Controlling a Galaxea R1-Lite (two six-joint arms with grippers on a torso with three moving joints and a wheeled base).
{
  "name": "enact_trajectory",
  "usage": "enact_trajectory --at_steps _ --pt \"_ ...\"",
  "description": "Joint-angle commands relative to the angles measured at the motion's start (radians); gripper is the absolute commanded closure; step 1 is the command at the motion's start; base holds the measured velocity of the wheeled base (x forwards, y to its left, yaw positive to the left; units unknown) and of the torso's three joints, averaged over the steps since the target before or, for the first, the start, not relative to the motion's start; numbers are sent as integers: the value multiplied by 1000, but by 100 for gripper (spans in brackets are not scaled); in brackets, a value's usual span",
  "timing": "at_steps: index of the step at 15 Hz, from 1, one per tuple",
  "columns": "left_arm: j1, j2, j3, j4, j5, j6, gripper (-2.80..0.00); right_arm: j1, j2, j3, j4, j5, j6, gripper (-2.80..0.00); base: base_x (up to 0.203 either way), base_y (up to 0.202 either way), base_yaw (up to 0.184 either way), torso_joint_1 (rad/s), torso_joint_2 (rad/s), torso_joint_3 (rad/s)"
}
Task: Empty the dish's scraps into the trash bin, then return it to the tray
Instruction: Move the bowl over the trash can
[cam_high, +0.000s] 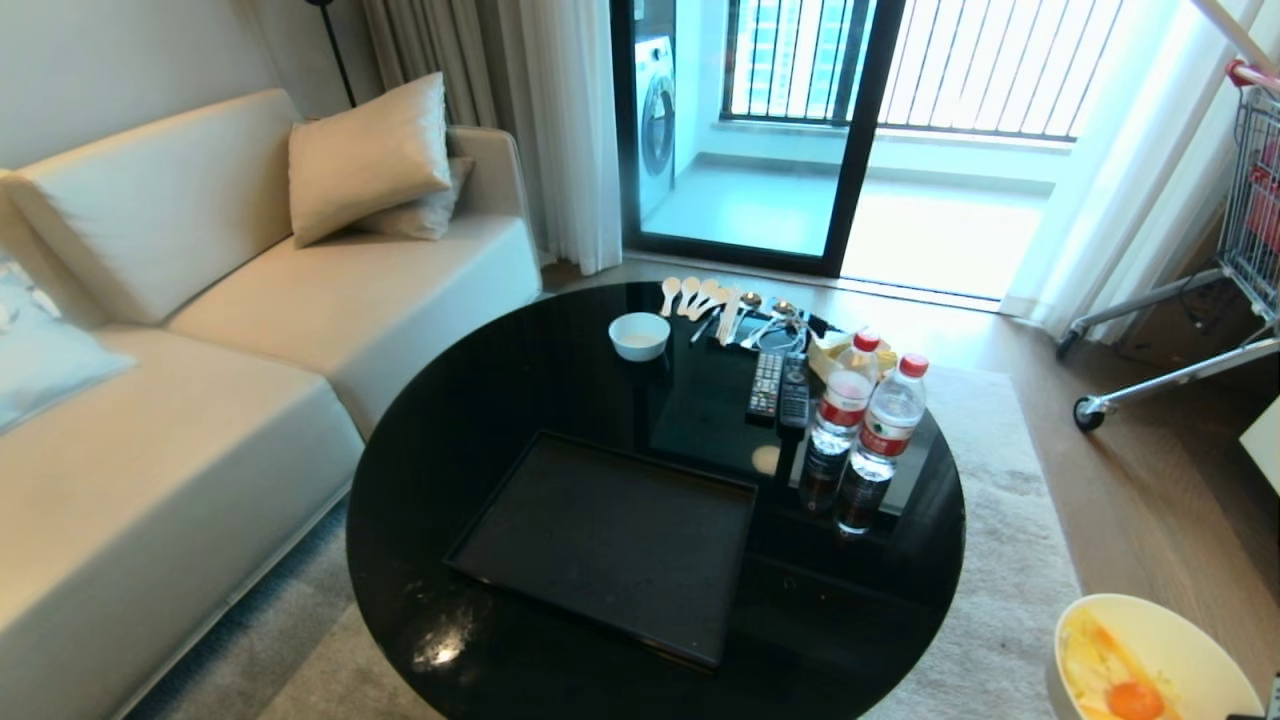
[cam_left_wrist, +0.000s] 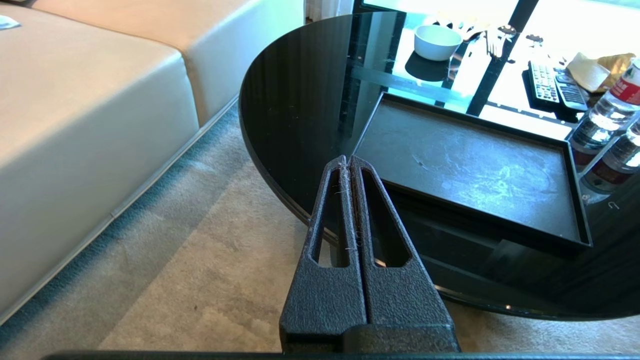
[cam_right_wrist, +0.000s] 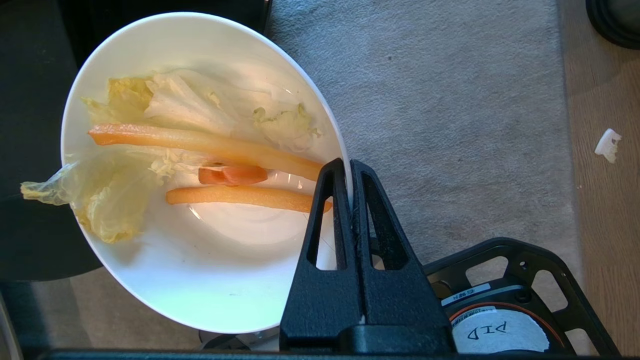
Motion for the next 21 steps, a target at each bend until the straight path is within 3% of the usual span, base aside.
enact_trajectory --at_steps 1,7,17,21 --pt "0 0 0 0 0 -1 0 0 7 1 -1 -2 5 0 0 0 0 0 0 0" --pt "0 0 0 0 0 -1 0 1 7 4 1 0 2 0 0 0 0 0 0 0" --pt "0 0 0 0 0 -1 0 9 5 7 1 0 2 0 -179 0 0 2 2 4" --pt "0 0 0 0 0 -1 0 16 3 5 1 -2 2 0 -25 0 -1 -2 0 2"
